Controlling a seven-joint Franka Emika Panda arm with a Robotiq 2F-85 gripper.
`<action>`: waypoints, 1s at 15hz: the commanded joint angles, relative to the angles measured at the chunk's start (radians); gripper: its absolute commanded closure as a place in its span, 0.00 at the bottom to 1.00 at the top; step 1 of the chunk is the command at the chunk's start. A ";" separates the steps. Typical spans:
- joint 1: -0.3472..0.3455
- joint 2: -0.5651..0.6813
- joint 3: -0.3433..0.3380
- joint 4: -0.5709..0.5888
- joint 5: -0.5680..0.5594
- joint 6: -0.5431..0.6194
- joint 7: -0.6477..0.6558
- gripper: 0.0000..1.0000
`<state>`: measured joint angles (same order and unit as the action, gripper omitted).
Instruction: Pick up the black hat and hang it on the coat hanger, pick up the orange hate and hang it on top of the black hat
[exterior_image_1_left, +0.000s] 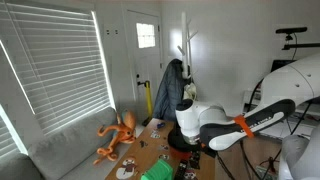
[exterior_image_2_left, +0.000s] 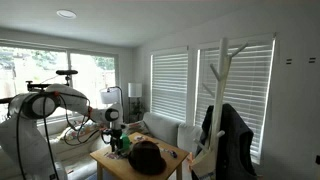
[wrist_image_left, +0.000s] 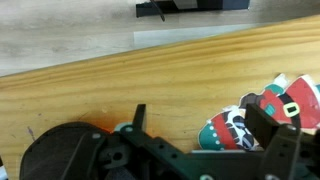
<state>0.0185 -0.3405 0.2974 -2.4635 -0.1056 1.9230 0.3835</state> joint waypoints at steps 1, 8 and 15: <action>0.032 0.004 -0.030 0.001 -0.010 -0.002 0.009 0.00; 0.032 0.004 -0.030 0.001 -0.010 -0.002 0.009 0.00; -0.010 -0.078 -0.075 0.056 -0.069 -0.097 0.076 0.00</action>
<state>0.0151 -0.3643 0.2457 -2.4418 -0.1313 1.8969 0.4116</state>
